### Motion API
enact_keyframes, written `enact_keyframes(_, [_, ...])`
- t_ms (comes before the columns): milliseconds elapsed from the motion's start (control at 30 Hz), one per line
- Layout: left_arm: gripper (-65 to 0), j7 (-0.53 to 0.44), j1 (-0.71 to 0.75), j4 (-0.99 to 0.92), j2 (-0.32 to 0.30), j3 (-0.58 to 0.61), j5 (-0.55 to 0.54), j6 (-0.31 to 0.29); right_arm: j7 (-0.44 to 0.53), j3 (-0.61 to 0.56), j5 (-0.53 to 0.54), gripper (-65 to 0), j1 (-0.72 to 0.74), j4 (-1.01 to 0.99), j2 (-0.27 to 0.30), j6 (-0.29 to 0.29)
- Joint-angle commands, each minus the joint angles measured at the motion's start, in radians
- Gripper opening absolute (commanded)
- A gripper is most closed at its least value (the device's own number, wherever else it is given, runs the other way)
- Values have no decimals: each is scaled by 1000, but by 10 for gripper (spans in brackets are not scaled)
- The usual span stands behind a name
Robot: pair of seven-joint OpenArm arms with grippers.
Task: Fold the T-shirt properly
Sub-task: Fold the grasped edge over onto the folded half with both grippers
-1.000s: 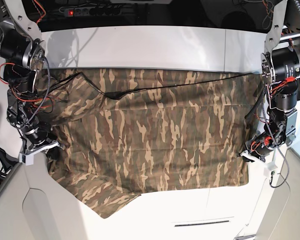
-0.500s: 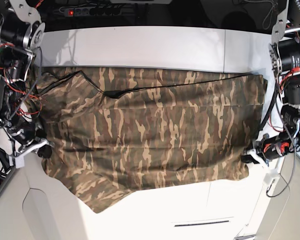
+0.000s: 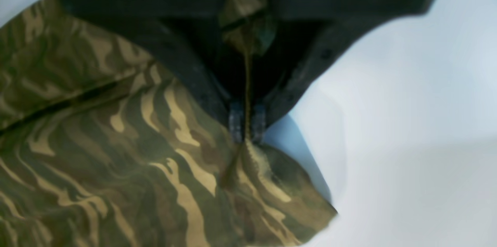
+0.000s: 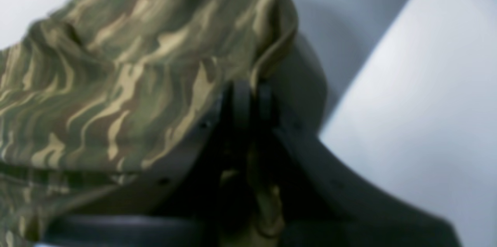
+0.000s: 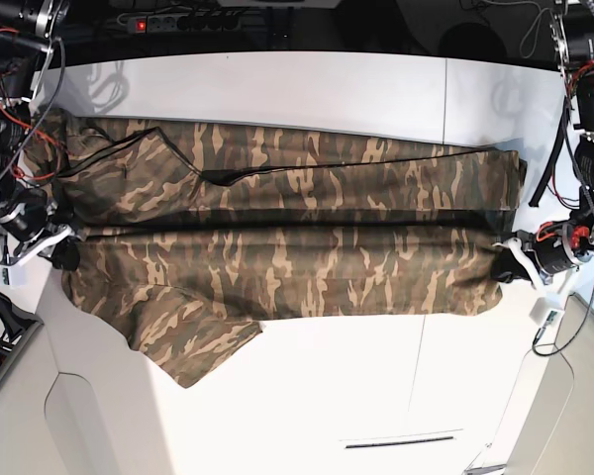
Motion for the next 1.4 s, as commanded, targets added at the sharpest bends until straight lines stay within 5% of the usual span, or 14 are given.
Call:
enact_keyframes(0, [-650,-17,-13,19,-23,-9,-9,3,35,6,13,-650,5,17,16,3])
enact_keyframes(67, [-650,-27,-5,18,-23,-9,-6,3,56,6,3,-630,-11,16,17,3])
enact_keyframes(167, [-645,-27,-9,18,-23,-9,-4,3,95,6,-27,-384,-13,16,17,2])
enact_keyframes(233, [-487,-26,-9,18,-24,-9,-5,3,143,6,-28,-319,-13,16,19,2])
enact_keyframes(333, [-326,-22,-9,18,-24,-10,-3,4,225,16,-28,-319,-10,16,19,2])
enact_keyframes(733, [-320,-208,-12,16,-14,-121,120,135,287,17,-78,-318,80,-6,13,-91])
enact_keyframes(1133, [-290,-309,-201,-340,89,-119,200,122,375,16,-177,-318,327,-410,-43,-95])
enact_keyframes(1367, [-290,-327,-288,-513,117,-98,232,97,455,16,-243,-318,355,-603,-92,-95])
